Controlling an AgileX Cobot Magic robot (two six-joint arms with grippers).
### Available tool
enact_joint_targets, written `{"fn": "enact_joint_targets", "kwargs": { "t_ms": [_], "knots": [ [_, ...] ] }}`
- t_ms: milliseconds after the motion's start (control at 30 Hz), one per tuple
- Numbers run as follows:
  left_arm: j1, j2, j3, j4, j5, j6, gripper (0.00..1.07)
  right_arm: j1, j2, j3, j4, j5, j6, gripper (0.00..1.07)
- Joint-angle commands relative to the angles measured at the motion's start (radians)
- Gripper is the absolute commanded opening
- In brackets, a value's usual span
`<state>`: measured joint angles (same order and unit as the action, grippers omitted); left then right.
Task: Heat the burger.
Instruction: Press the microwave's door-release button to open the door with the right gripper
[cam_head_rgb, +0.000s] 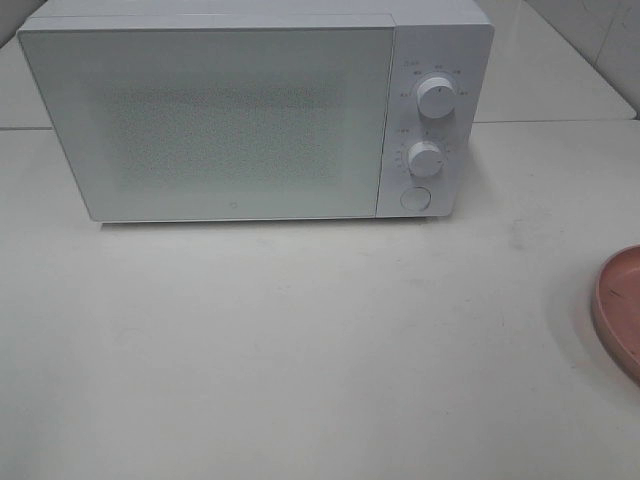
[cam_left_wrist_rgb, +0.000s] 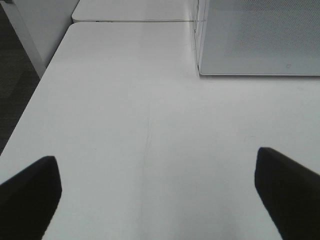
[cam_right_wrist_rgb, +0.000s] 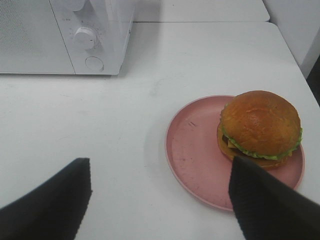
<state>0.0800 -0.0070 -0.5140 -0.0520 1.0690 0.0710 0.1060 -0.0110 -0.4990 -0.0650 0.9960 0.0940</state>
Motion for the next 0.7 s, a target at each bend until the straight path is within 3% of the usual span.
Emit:
{"fn": "enact_joint_targets", "kwargs": {
  "t_ms": [33, 700],
  "knots": [
    [0.002, -0.020, -0.001, 0.003, 0.001, -0.002, 0.98, 0.003, -0.022, 0.002, -0.002, 0.001, -0.011, 0.76],
    [0.002, -0.020, -0.001, 0.003, 0.001, -0.002, 0.98, 0.003, 0.033, -0.028, 0.005, -0.029, -0.008, 0.76]
  ]
}}
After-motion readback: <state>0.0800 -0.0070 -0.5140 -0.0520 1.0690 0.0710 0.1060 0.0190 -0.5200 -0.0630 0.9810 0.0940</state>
